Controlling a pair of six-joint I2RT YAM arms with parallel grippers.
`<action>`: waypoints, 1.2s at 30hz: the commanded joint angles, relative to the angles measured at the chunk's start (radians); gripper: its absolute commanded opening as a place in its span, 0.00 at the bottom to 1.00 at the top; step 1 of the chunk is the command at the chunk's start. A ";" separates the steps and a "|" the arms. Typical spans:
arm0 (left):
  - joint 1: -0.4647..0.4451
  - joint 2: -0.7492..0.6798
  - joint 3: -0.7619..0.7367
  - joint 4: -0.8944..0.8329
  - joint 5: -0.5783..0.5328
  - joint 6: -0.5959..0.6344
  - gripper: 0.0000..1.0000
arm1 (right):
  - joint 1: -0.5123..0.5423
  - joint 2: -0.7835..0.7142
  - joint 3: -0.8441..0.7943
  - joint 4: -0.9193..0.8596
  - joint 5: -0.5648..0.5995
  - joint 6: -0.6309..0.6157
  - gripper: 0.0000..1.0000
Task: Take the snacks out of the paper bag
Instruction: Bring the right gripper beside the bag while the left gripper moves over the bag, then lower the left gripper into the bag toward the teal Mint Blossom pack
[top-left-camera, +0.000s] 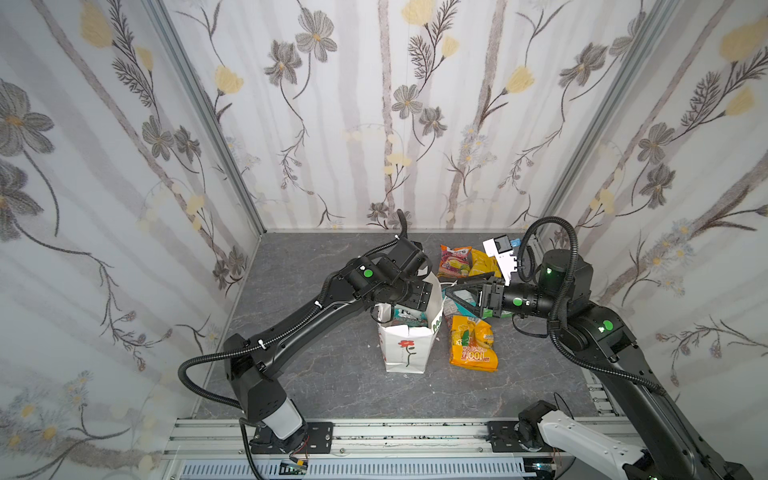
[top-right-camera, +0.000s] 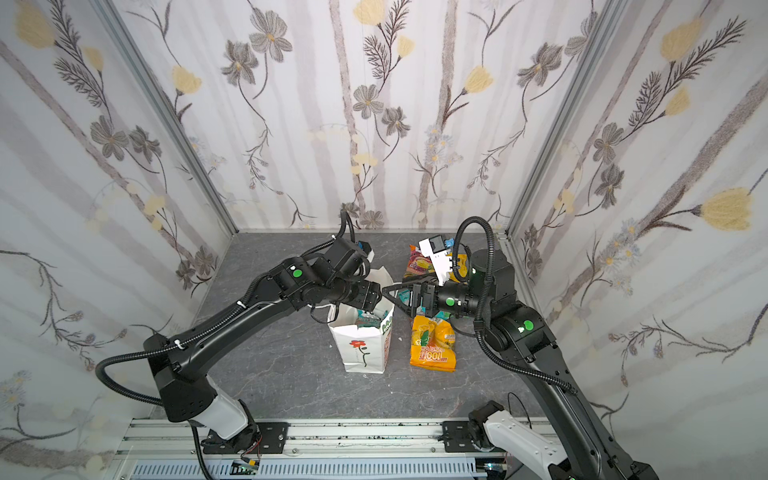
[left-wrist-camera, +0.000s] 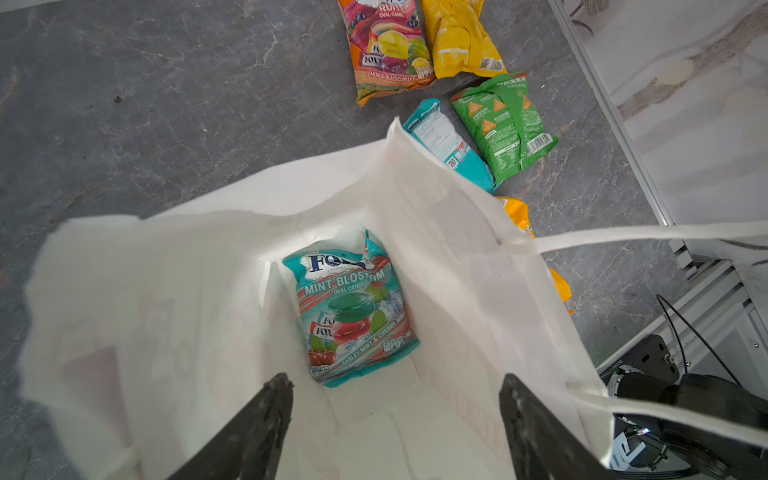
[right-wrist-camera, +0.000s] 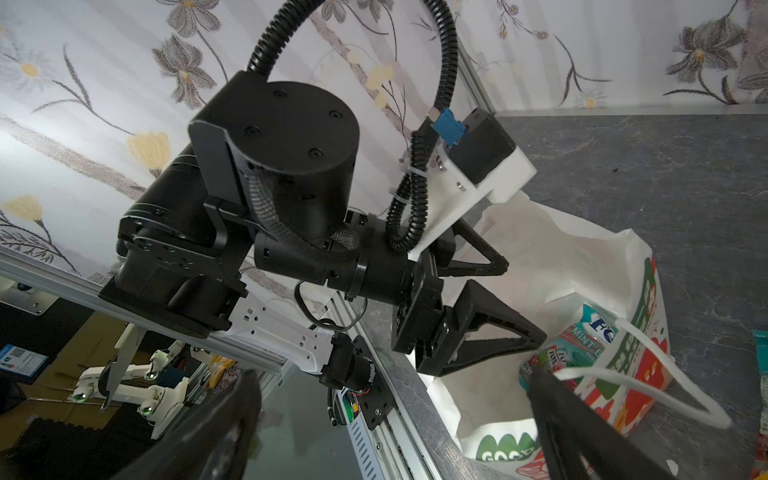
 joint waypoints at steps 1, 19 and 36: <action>0.001 0.018 -0.020 0.034 0.009 0.020 0.79 | 0.004 0.007 0.006 -0.012 0.020 -0.028 0.99; 0.003 0.047 -0.189 0.089 0.072 0.089 0.76 | 0.007 0.014 0.008 -0.032 0.024 -0.045 0.99; 0.013 0.170 -0.113 0.021 0.025 0.058 0.81 | 0.008 0.019 0.027 -0.173 0.106 -0.123 0.99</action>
